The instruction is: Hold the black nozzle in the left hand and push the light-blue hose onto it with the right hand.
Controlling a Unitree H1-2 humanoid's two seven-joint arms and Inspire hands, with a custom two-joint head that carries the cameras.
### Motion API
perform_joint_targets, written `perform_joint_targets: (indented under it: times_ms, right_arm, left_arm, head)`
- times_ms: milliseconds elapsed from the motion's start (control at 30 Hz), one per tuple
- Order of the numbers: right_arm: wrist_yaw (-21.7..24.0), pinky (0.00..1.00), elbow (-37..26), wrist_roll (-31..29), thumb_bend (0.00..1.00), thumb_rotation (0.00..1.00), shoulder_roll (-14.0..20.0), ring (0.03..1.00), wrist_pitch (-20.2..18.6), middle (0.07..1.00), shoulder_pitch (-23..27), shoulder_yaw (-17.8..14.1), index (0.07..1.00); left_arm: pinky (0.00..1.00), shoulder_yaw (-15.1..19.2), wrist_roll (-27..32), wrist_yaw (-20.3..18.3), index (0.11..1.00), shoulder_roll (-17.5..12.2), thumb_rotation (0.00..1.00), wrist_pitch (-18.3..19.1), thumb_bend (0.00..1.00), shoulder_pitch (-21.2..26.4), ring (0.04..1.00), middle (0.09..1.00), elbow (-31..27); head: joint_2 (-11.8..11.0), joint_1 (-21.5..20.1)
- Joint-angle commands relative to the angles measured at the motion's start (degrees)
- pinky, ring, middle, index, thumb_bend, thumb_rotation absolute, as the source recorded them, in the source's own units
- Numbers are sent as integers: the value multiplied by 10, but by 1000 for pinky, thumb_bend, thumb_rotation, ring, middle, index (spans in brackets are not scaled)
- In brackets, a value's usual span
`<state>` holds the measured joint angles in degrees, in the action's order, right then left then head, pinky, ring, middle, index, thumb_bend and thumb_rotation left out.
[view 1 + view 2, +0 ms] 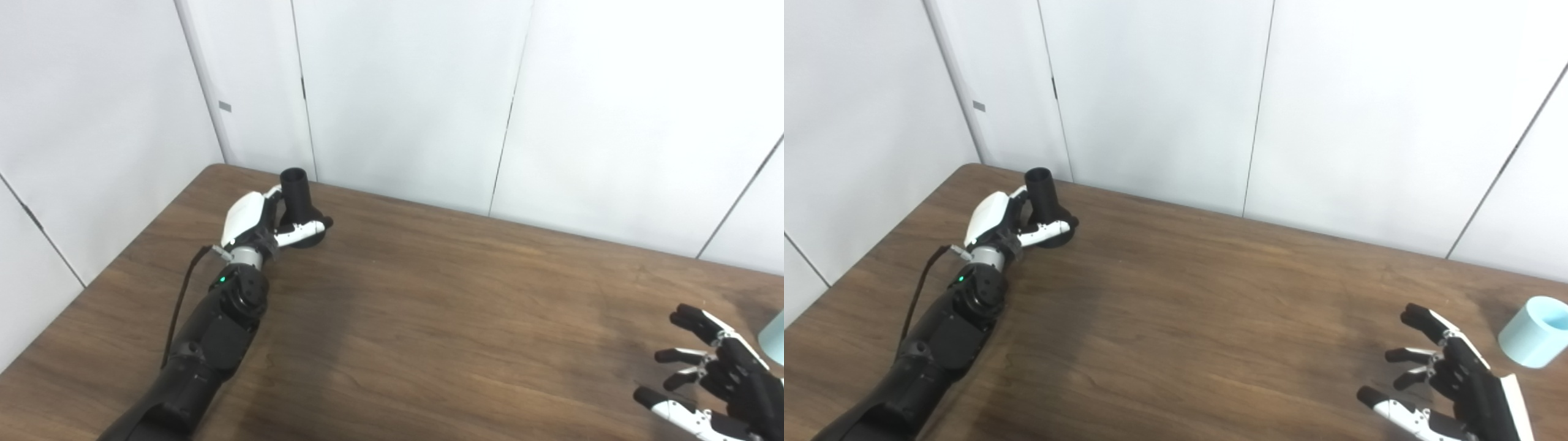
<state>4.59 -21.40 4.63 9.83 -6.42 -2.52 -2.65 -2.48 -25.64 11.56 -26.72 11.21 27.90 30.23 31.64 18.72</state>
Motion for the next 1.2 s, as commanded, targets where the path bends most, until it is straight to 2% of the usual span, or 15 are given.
perform_joint_targets:
  times_ms: [0, 167, 300, 367, 400, 433, 467, 500, 567, 633, 1000, 1167]
  right_arm:
    - [-2, 382, -27, 4, 650, 0, 5, 589, 9, 818, 8, -1, 807]
    - [-2, 377, -37, 5, 631, 0, 3, 585, 1, 813, 9, -2, 809]
    - [-1, 370, -49, 8, 623, 0, 2, 576, -14, 811, 10, 0, 817]
    - [0, 372, -53, 7, 614, 0, 2, 576, -19, 820, 10, 0, 823]
    - [0, 372, -55, 7, 613, 0, 2, 577, -22, 821, 10, 0, 824]
    - [0, 372, -57, 9, 612, 0, 2, 578, -24, 819, 11, 1, 823]
    - [0, 372, -59, 10, 613, 0, 2, 577, -26, 817, 11, 1, 821]
    - [-1, 372, -60, 9, 613, 0, 1, 577, -28, 817, 12, 1, 820]
    - [-2, 377, -63, 8, 611, 0, 0, 584, -32, 819, 12, 0, 817]
    - [-2, 380, -67, 5, 606, 0, -1, 589, -36, 823, 12, 0, 819]
    - [0, 379, -69, 6, 581, 0, -1, 564, -35, 813, 16, 3, 833]
    - [-4, 383, -77, 14, 577, 0, -6, 579, -49, 825, 17, 3, 832]
  left_arm:
    - [784, -6, 7, -12, 884, 7, 559, 5, 894, 1, 891, 890, 19]
    - [793, -4, 14, -7, 884, 10, 480, -6, 877, 4, 898, 892, 33]
    - [742, 12, 37, -1, 872, 17, 337, -39, 845, 1, 856, 860, 39]
    - [604, 22, 51, 2, 820, 22, 169, -57, 825, 0, 716, 762, 47]
    - [581, 26, 56, 2, 810, 24, 135, -64, 822, -1, 692, 742, 49]
    - [541, 27, 59, 1, 762, 24, 69, -71, 819, -2, 640, 676, 51]
    - [502, 26, 60, 1, 691, 24, 28, -75, 661, -3, 578, 566, 52]
    - [488, 25, 61, 1, 667, 25, 14, -78, 608, -3, 557, 528, 56]
    - [456, 23, 61, 3, 504, 25, 1, -85, 521, -2, 491, 495, 65]
    - [435, 15, 51, 12, 477, 25, 0, -94, 509, -2, 478, 502, 78]
    - [366, -13, 43, 37, 496, 25, 0, -119, 505, -7, 431, 463, 102]
    - [390, -21, 38, 50, 489, 28, 0, -141, 506, -13, 440, 461, 113]
  head:
    - [1, 0]
    - [2, -1]
    - [2, 1]
    - [3, 2]
    - [3, 2]
    - [4, 2]
    - [4, 2]
    - [5, 1]
    - [5, 1]
    - [6, 2]
    - [5, 4]
    - [8, 2]
